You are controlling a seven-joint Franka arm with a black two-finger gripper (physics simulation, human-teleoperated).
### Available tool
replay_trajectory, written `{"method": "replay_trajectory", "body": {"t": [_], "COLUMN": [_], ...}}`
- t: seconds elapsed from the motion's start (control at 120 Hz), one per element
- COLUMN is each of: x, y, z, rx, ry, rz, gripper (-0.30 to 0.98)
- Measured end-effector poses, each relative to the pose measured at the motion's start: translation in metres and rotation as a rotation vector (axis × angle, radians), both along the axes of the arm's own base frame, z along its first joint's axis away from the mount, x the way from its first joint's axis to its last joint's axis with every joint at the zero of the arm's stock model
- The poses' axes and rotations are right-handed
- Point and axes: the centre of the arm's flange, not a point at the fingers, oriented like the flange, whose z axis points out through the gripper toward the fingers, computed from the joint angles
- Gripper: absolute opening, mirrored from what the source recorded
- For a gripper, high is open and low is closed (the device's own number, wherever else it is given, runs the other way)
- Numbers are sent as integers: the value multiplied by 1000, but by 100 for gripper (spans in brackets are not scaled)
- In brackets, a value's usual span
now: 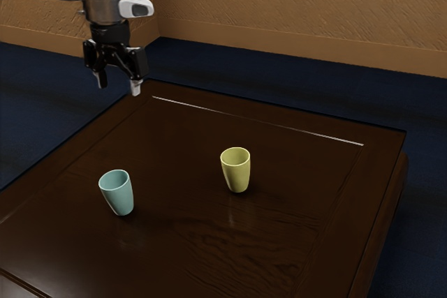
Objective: Place the right cup onto the left cup
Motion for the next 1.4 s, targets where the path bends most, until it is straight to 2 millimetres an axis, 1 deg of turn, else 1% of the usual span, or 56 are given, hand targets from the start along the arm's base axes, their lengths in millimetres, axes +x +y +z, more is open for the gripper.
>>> {"method": "replay_trajectory", "body": {"t": [0.05,0.1,0.142,0.2,0.242,0.308,0.35,0.417,0.55,0.633,0.683,0.758,0.842,0.925,1.042,1.158,1.333,1.4], "x": [1,12,24,43,56,71,76,82,95,100,103,112,126,135,142,146,149,150], "y": [0,0,-3,-3,-8,-16,-28,-55,-101,-136,-148,-157,-158,-144,-124,-114,-116,-115], "z": [-1,-11,-29,-62,-78,-102,-115,-131,-166,-181,-186,-190,-193,-197,-204,-227,-263,-273], "rx": [1,9,4,5,21,34,32,22,9,-9,-16,-21,-22,-25,-25,-19,-22,-26], "ry": [-1,10,29,60,65,75,78,76,50,24,6,-26,-57,-70,-74,-51,-13,-7], "rz": [11,29,43,65,69,71,59,32,-10,-45,-52,-52,-40,-12,20,39,40,43], "gripper": [69,69,69,69,69,69,69,69,69,69,69,69,69,69,69,69,69,69]}}
